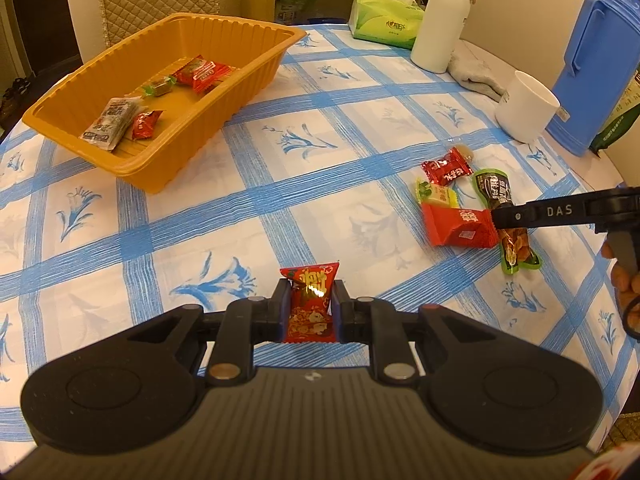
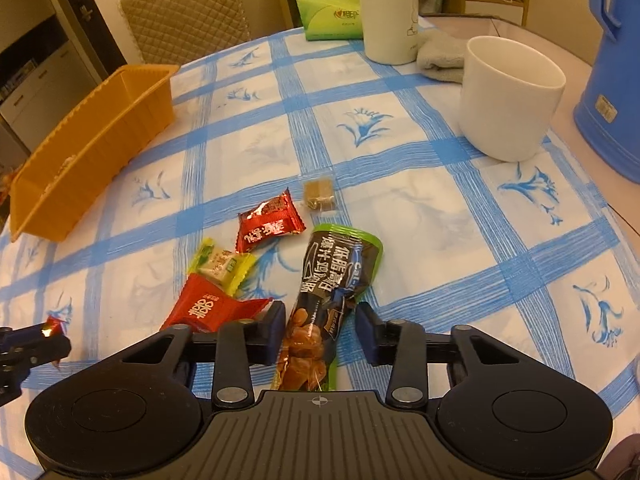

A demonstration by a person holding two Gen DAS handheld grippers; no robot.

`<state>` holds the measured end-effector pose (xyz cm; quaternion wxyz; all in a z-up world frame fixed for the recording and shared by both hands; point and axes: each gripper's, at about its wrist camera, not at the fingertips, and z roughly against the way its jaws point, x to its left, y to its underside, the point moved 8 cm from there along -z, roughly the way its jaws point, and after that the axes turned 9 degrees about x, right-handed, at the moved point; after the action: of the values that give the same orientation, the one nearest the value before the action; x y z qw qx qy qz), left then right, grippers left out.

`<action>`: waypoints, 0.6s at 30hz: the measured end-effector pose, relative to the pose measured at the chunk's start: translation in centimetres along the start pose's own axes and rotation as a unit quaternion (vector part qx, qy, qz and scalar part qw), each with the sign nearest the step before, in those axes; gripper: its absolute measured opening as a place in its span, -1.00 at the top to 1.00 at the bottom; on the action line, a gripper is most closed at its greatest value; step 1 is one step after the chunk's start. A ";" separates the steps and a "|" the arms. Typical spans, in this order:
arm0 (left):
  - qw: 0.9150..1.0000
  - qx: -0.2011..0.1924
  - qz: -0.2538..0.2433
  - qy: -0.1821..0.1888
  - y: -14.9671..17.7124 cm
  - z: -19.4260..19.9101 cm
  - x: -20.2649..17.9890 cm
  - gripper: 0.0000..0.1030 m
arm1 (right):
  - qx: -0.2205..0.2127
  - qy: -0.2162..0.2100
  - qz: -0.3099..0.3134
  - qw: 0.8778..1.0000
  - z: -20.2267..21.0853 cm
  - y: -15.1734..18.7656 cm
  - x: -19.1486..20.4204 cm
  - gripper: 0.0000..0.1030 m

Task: Organize snacks
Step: 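Grasp the long dark nut bag with the right tool while the left tool holds its candy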

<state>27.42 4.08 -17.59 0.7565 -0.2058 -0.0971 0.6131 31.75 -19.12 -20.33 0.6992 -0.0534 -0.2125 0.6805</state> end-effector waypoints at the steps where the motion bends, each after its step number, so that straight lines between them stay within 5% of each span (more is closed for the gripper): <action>1: 1.000 0.000 0.002 -0.001 0.1 0.1 0.1 0.65 | 0.000 0.004 0.004 1.000 -0.1 0.0 0.1 0.24; 12: 1.000 -0.001 0.007 -0.005 0.4 0.5 0.4 0.65 | -0.008 0.035 0.060 0.998 -0.5 0.0 0.9 0.27; 18: 1.000 -0.008 0.007 -0.007 0.6 1.5 0.3 0.65 | 0.002 0.011 0.067 0.998 0.1 0.4 0.6 0.43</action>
<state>26.34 4.73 -16.59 0.7495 -0.2084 -0.1059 0.6193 31.37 -18.56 -20.28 0.6548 -0.0733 -0.1992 0.7254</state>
